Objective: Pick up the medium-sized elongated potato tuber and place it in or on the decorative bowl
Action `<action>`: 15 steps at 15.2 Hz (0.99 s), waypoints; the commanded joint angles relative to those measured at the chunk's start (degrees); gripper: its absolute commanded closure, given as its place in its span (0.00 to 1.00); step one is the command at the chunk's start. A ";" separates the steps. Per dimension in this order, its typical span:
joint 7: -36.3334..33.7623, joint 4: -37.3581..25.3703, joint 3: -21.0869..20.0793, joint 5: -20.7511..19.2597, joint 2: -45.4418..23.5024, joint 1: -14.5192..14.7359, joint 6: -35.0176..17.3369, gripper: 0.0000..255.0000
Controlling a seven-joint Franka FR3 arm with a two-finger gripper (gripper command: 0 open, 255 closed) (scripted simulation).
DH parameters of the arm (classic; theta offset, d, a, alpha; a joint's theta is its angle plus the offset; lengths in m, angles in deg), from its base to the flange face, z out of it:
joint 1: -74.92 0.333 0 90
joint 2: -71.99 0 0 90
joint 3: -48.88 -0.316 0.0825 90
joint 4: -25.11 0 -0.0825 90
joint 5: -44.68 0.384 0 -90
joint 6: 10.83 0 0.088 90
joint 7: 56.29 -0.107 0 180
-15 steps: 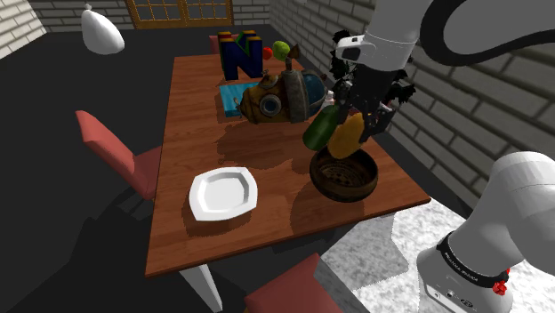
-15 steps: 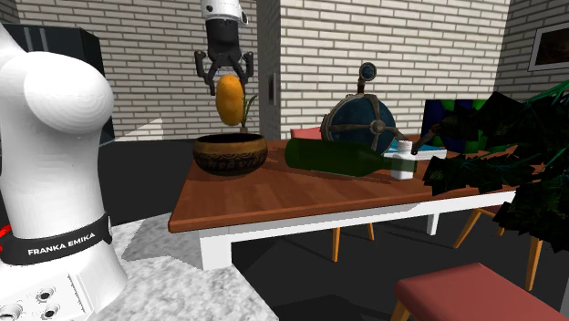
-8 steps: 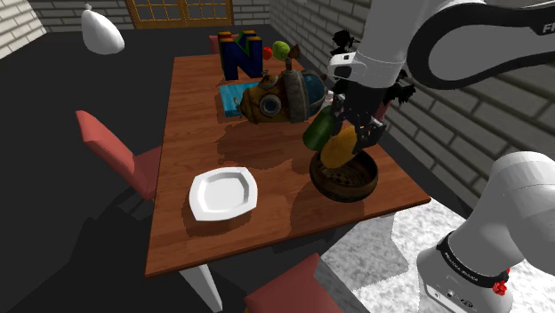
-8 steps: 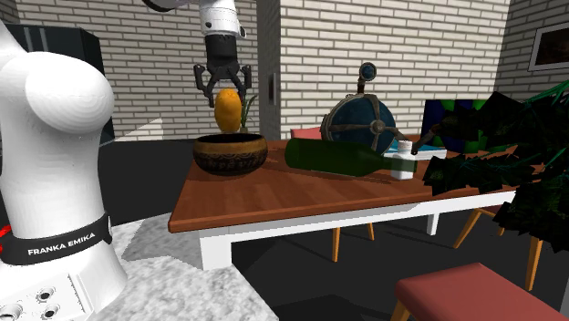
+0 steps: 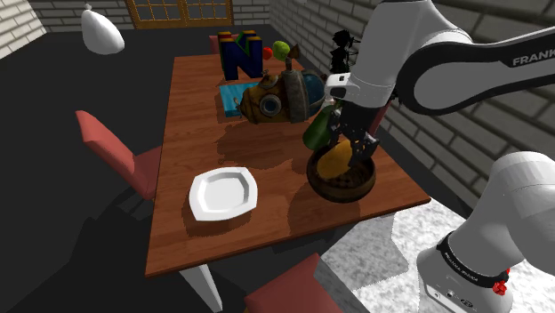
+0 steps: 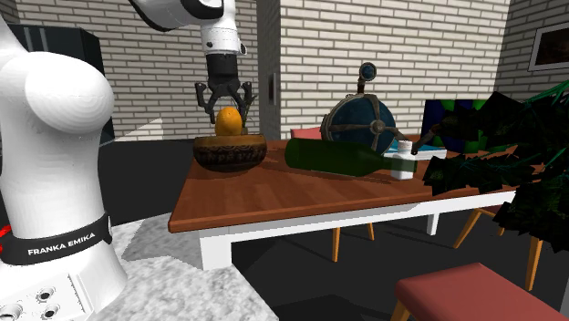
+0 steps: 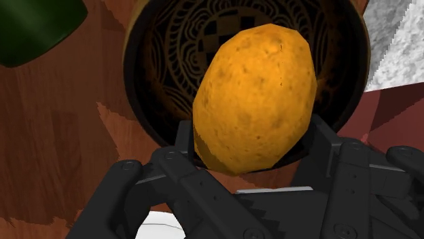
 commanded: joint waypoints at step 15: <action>-0.04 -2.52 -0.29 0.17 1.30 0.06 3.78 0.00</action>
